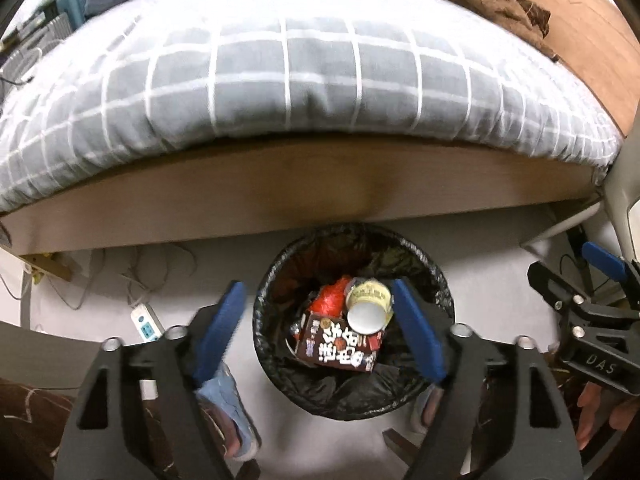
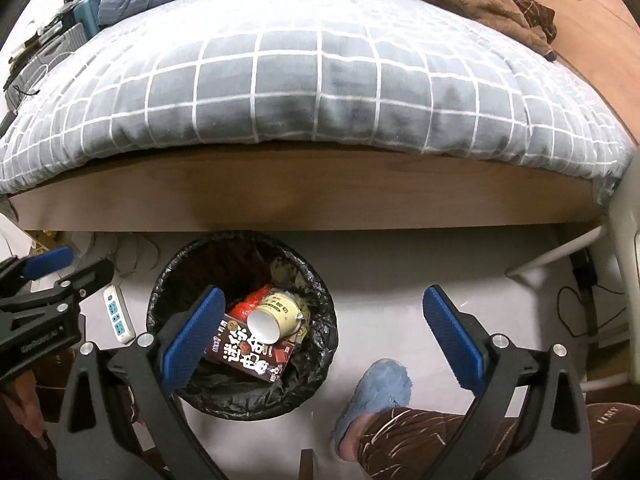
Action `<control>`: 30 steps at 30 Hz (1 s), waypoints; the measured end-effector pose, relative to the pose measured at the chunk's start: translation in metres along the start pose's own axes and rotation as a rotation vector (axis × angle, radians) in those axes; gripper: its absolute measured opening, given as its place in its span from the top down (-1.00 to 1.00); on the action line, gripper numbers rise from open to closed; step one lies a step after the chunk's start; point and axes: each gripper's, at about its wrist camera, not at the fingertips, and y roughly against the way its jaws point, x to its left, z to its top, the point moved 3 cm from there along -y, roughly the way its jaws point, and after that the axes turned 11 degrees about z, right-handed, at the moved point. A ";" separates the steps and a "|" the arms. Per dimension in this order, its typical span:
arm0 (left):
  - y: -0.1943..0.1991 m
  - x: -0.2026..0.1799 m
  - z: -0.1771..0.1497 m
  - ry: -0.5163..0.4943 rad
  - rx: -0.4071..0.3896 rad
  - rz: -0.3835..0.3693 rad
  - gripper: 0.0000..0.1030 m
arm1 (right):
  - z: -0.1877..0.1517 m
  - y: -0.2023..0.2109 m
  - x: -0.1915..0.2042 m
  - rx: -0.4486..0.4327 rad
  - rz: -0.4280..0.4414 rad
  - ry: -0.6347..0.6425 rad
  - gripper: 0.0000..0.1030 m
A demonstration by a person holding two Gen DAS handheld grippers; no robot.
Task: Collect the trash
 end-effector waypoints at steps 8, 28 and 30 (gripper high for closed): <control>0.044 0.014 0.014 0.023 -0.089 0.032 -0.89 | 0.013 0.040 0.006 -0.058 0.014 -0.011 -0.85; 0.196 0.042 0.017 0.084 -0.274 0.034 -0.89 | 0.033 0.198 0.044 -0.305 0.025 0.044 -0.85; 0.203 0.043 0.013 0.085 -0.282 0.033 -0.89 | 0.029 0.203 0.046 -0.308 0.023 0.046 -0.85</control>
